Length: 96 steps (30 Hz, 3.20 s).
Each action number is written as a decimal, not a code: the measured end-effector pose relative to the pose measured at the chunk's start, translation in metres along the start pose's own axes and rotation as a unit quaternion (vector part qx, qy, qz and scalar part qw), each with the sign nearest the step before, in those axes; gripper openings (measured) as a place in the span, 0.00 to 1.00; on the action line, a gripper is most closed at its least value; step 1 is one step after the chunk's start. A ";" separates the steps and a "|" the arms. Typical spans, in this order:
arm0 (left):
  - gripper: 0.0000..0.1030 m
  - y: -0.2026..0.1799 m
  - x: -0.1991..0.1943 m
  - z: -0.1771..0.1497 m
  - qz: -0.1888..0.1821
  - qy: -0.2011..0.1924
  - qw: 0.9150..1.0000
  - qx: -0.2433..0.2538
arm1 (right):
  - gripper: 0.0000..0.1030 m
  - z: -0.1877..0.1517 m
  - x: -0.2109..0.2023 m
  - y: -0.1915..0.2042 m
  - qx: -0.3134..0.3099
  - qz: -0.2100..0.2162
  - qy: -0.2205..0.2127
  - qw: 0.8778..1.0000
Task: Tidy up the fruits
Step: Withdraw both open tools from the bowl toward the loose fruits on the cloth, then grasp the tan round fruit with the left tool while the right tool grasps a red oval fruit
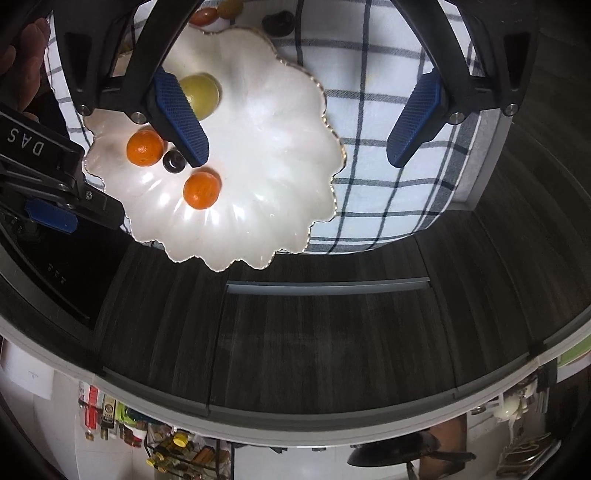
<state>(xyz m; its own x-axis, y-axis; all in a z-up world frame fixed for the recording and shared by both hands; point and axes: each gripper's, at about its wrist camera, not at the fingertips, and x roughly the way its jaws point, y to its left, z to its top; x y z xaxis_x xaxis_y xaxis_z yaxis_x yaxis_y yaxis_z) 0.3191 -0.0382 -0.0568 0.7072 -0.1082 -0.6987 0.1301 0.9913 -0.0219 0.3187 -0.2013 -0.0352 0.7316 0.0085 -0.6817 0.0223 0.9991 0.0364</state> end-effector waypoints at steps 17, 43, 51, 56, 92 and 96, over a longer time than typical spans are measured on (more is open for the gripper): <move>0.96 -0.004 -0.044 -0.022 -0.004 -0.014 1.000 0.015 | 0.73 -0.024 -0.049 -0.008 0.003 -0.016 -0.012 1.000; 0.94 -0.022 -0.083 -0.070 0.003 -0.050 0.996 0.068 | 0.73 -0.084 -0.090 -0.018 0.043 -0.043 -0.027 0.998; 0.93 -0.024 -0.084 -0.083 -0.013 -0.046 0.996 0.074 | 0.73 -0.097 -0.094 -0.022 0.057 -0.053 -0.015 0.997; 0.93 -0.026 -0.083 -0.094 -0.023 -0.044 0.995 0.084 | 0.73 -0.108 -0.098 -0.020 0.053 -0.064 -0.015 0.996; 0.75 -0.048 -0.031 -0.139 -0.105 -0.010 0.981 0.163 | 0.73 -0.181 -0.079 -0.009 0.055 -0.104 0.010 0.993; 0.68 -0.054 -0.023 -0.139 -0.110 -0.002 0.978 0.175 | 0.72 -0.181 -0.074 -0.013 0.058 -0.100 0.014 0.993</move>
<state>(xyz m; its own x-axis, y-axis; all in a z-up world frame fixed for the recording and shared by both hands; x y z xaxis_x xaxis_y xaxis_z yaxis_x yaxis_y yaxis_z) 0.1989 -0.0783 -0.1391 0.6376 -0.3165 -0.7024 0.5086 0.8577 0.0751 0.1405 -0.2070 -0.1174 0.6859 -0.1863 -0.7035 0.2446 0.9694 -0.0182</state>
